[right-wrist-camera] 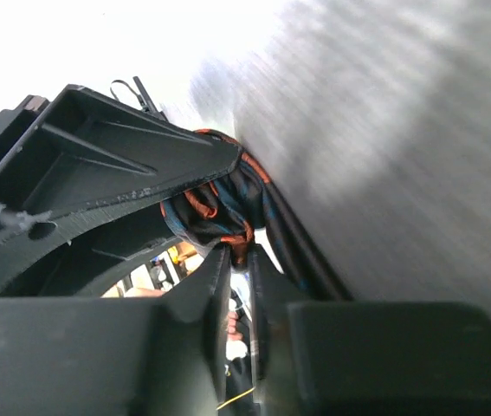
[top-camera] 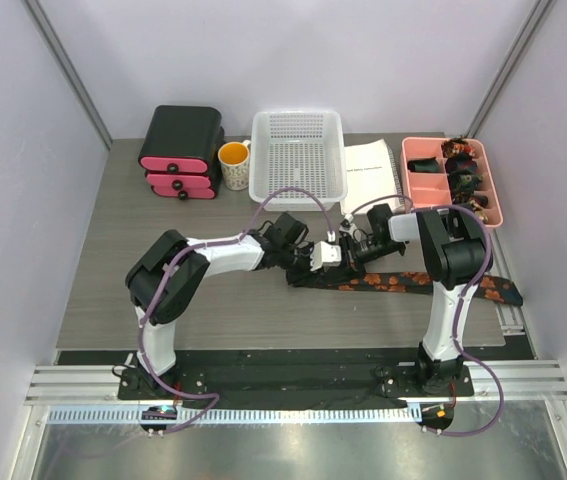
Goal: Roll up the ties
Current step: Roll the tie at the center of the board.
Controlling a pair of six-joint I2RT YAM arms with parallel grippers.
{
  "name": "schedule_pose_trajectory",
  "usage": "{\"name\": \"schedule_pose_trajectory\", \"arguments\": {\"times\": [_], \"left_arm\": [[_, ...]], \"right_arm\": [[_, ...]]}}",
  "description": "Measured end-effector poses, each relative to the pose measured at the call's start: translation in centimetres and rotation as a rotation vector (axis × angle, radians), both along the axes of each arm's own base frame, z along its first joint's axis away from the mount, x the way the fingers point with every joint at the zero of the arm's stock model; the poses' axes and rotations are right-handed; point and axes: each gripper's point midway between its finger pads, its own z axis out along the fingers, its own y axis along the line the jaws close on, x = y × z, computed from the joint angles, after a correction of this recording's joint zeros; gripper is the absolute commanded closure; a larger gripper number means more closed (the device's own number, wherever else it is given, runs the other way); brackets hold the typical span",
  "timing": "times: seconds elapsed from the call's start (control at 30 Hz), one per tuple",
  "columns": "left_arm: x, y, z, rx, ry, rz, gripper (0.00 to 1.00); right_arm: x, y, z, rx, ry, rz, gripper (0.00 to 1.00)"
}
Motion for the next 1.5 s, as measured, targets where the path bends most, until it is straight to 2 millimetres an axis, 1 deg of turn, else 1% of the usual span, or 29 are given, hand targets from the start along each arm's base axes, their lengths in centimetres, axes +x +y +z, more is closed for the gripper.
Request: {"name": "schedule_pose_trajectory", "arguments": {"times": [0.07, 0.1, 0.13, 0.2, 0.33, 0.47, 0.6, 0.73, 0.8, 0.87, 0.9, 0.93, 0.97, 1.03, 1.13, 1.17, 1.2, 1.27, 1.33, 1.4, 1.5], "left_arm": [[-0.2, 0.7, 0.0, 0.072, -0.001, -0.008, 0.85], [-0.3, 1.1, 0.0, 0.099, -0.001, -0.013, 0.85], [-0.4, 1.6, 0.0, 0.132, 0.003, -0.016, 0.86], [-0.5, 2.7, 0.0, 0.194, 0.008, -0.021, 0.85], [-0.5, 3.9, -0.2, 0.281, 0.025, -0.015, 0.85], [-0.2, 3.9, -0.2, 0.318, 0.051, 0.001, 0.85], [-0.2, 3.9, -0.2, 0.327, 0.067, 0.016, 0.85], [-0.2, 3.9, -0.2, 0.327, 0.068, 0.018, 0.84], [-0.2, 3.9, -0.2, 0.327, 0.068, 0.019, 0.83], [-0.2, 3.9, -0.2, 0.327, 0.069, 0.020, 0.82], [-0.2, 3.9, -0.2, 0.327, 0.069, 0.021, 0.80], [-0.2, 3.9, -0.2, 0.328, 0.071, 0.023, 0.79], [-0.2, 3.9, -0.2, 0.327, 0.072, 0.024, 0.78], [-0.2, 3.9, -0.2, 0.327, 0.072, 0.025, 0.73], [-0.1, 3.9, -0.2, 0.324, 0.077, 0.032, 0.55], [-0.1, 3.9, -0.2, 0.317, 0.084, 0.034, 0.46], [-0.1, 3.9, -0.2, 0.309, 0.093, 0.037, 0.43], [0.0, 3.9, 0.1, 0.268, 0.137, 0.060, 0.28], [0.5, 4.4, 0.3, 0.198, 0.181, 0.098, 0.18], [1.1, 5.2, 0.7, 0.106, 0.215, 0.155, 0.17], [1.3, 6.7, 0.9, -0.018, 0.253, 0.241, 0.15]], "right_arm": [[-0.2, 0.0, 0.4, -0.016, 0.001, 0.002, 0.64], [-0.2, -0.1, 0.7, -0.025, -0.001, 0.003, 0.57], [-0.2, -0.2, 1.0, -0.031, -0.005, 0.001, 0.54], [0.1, -0.4, 1.8, -0.044, -0.029, 0.000, 0.50], [0.7, -0.5, 3.1, -0.049, -0.079, -0.001, 0.50], [0.8, -0.1, 3.0, -0.052, -0.078, -0.007, 0.50], [0.7, 1.5, 2.8, -0.043, -0.080, -0.002, 0.49], [1.2, 3.1, 2.3, -0.036, -0.092, -0.003, 0.49], [1.3, 3.7, 1.9, -0.040, -0.096, -0.001, 0.53], [1.3, 4.2, 1.3, -0.049, -0.096, 0.002, 0.69], [1.3, 4.4, 1.0, -0.055, -0.097, 0.003, 0.79], [1.3, 4.4, 0.7, -0.063, -0.093, 0.003, 0.96], [1.3, 4.5, 0.4, -0.067, -0.086, 0.003, 0.99], [1.2, 4.5, 0.2, -0.069, -0.072, 0.007, 0.99], [1.4, 4.3, 0.1, -0.070, -0.075, 0.010, 0.99], [1.4, 4.3, 0.1, -0.070, -0.079, 0.011, 0.99], [1.5, 4.1, 0.1, -0.071, -0.084, 0.013, 0.99], [1.5, 3.7, -0.2, -0.079, -0.092, 0.018, 0.99], [1.5, 3.4, -0.4, -0.076, -0.095, 0.020, 0.99], [1.4, 3.3, -0.6, -0.066, -0.097, 0.023, 0.99], [1.4, 3.2, -0.8, -0.047, -0.108, 0.027, 0.99]]}}
